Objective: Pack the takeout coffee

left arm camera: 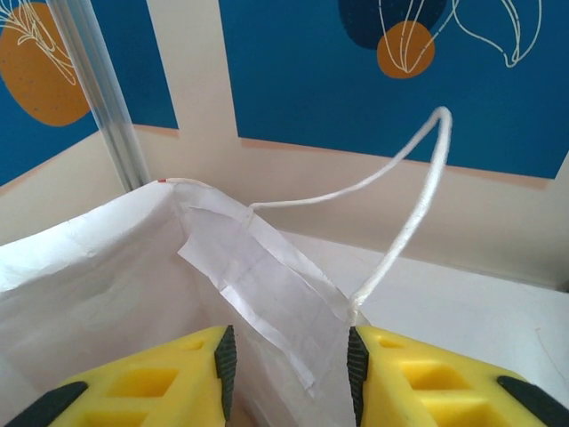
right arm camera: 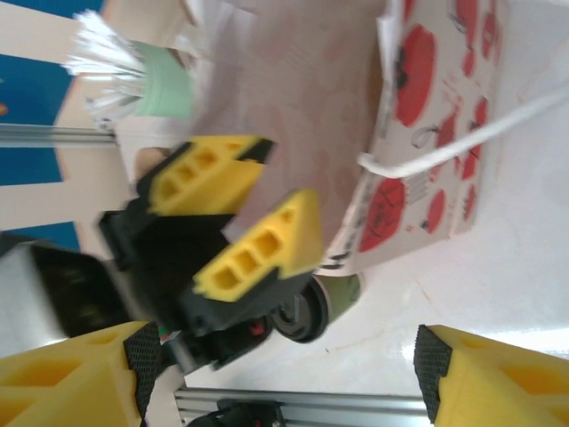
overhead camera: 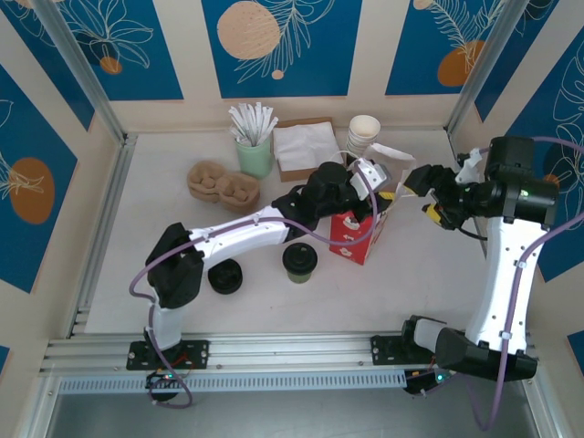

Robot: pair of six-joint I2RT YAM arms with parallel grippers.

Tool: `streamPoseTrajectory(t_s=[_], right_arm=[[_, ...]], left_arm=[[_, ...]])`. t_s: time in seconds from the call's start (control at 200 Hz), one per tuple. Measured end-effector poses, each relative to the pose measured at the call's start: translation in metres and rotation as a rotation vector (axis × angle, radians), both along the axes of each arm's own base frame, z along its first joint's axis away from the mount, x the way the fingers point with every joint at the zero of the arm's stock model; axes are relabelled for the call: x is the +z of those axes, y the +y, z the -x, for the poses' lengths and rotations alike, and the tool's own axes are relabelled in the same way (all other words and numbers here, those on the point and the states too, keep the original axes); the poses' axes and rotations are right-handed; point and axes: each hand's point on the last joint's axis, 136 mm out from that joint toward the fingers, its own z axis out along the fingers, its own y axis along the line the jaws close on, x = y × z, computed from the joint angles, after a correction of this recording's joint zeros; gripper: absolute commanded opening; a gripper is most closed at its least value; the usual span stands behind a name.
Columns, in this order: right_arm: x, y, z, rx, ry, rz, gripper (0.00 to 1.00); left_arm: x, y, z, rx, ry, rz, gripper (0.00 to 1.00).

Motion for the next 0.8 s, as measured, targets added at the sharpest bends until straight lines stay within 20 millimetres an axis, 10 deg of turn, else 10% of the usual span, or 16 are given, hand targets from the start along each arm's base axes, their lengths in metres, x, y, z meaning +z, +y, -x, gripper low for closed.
streamPoseTrajectory(t_s=[0.345, 0.8], right_arm=[[0.055, -0.005, -0.037, -0.002, -0.189, 0.051, 0.74], [-0.022, -0.035, -0.122, -0.051, 0.02, 0.279, 0.74]], left_arm=[[0.04, 0.028, 0.016, 0.016, 0.066, -0.028, 0.55], [0.09, 0.121, 0.0, 0.3, 0.187, -0.035, 0.71]])
